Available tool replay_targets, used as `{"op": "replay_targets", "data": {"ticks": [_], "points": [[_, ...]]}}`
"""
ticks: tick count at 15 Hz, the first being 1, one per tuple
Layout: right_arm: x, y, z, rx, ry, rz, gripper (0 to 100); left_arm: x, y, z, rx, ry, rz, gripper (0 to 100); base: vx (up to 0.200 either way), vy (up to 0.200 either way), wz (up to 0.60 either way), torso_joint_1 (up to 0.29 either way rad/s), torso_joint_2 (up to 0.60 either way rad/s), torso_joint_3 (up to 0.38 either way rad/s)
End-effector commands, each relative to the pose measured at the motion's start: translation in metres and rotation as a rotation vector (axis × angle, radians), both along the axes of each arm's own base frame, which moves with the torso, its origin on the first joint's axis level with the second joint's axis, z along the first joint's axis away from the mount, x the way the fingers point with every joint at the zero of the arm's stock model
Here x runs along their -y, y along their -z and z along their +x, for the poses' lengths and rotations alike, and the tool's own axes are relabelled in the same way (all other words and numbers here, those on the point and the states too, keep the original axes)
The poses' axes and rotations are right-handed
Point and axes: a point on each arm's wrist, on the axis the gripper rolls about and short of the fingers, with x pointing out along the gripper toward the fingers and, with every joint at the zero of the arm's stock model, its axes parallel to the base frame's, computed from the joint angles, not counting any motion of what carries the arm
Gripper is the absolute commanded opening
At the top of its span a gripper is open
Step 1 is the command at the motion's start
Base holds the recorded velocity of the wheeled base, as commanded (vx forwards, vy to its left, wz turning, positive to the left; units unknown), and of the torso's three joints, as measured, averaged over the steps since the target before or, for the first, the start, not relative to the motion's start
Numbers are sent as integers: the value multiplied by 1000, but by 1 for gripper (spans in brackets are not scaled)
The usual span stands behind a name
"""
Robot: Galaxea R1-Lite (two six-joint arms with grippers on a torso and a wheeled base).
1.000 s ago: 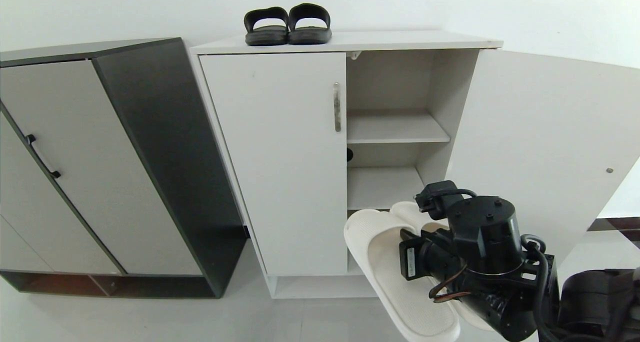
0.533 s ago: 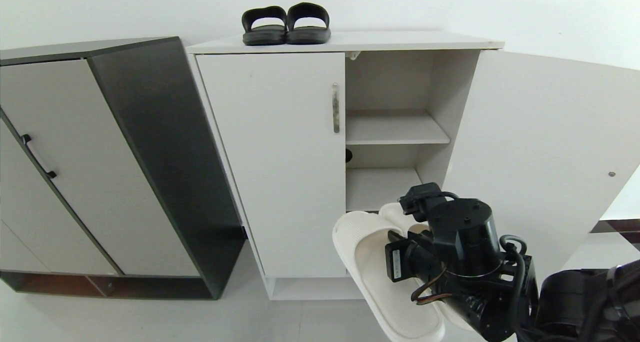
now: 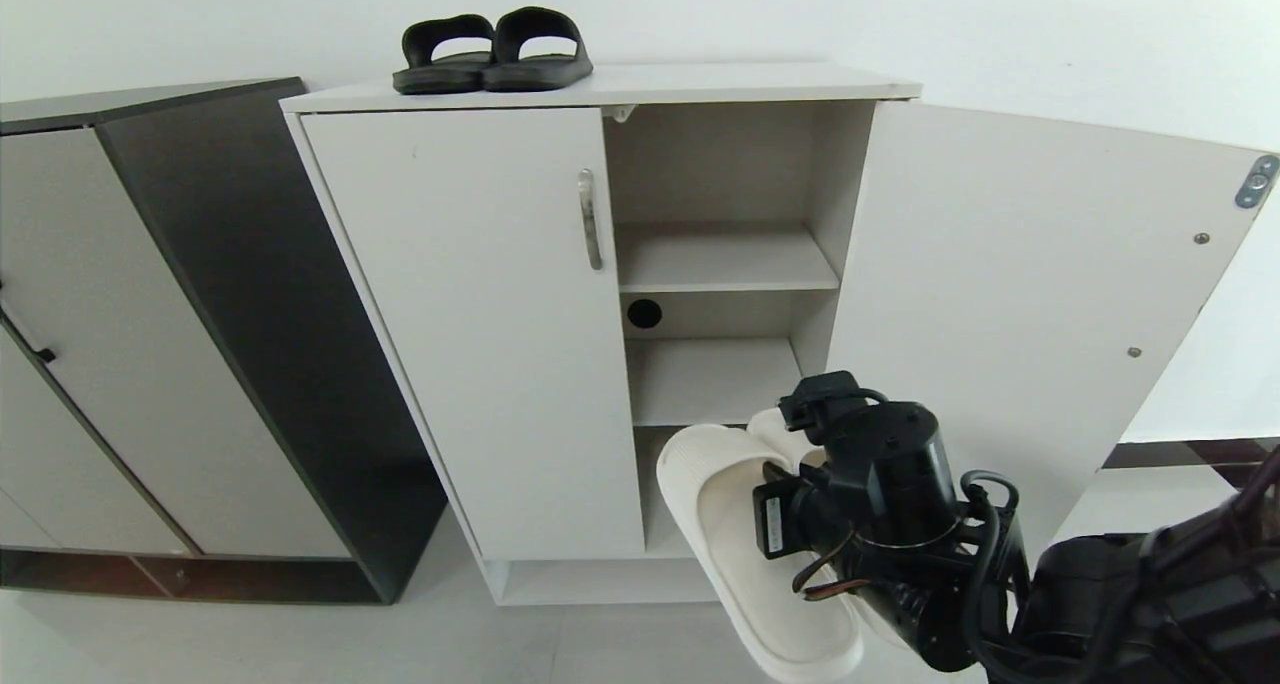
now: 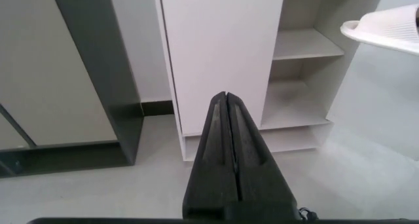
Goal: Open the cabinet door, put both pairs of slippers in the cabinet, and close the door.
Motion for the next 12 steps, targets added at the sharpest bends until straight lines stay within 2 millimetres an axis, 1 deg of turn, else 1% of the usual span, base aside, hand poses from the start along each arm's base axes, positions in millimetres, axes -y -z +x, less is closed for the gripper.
{"op": "replay_targets", "data": {"ticks": [1,2,6,7,8,9,10,12], "points": [[-10,9,8,-10,-5,-11,0,0,0,0,0,0,1,0,0,0,0,0,0,0],[-15,12,12,-12,-6,-10,0,0,0,0,0,0,1,0,0,0,0,0,0,0],[-27,35,23,-42,0,-49,0,0,0,0,0,0,1,0,0,0,0,0,0,0],[-28,38,24,-45,0,-53,0,0,0,0,0,0,2,0,0,0,0,0,0,0],[-31,44,29,-51,6,-57,0,0,0,0,0,0,2,0,0,0,0,0,0,0],[-31,44,29,-51,6,-57,0,0,0,0,0,0,2,0,0,0,0,0,0,0],[-34,54,33,-60,10,-68,0,0,0,0,0,0,1,0,0,0,0,0,0,0],[-40,61,38,-45,20,-57,0,0,0,0,-2,0,2,0,0,0,0,2,2,-122]]}}
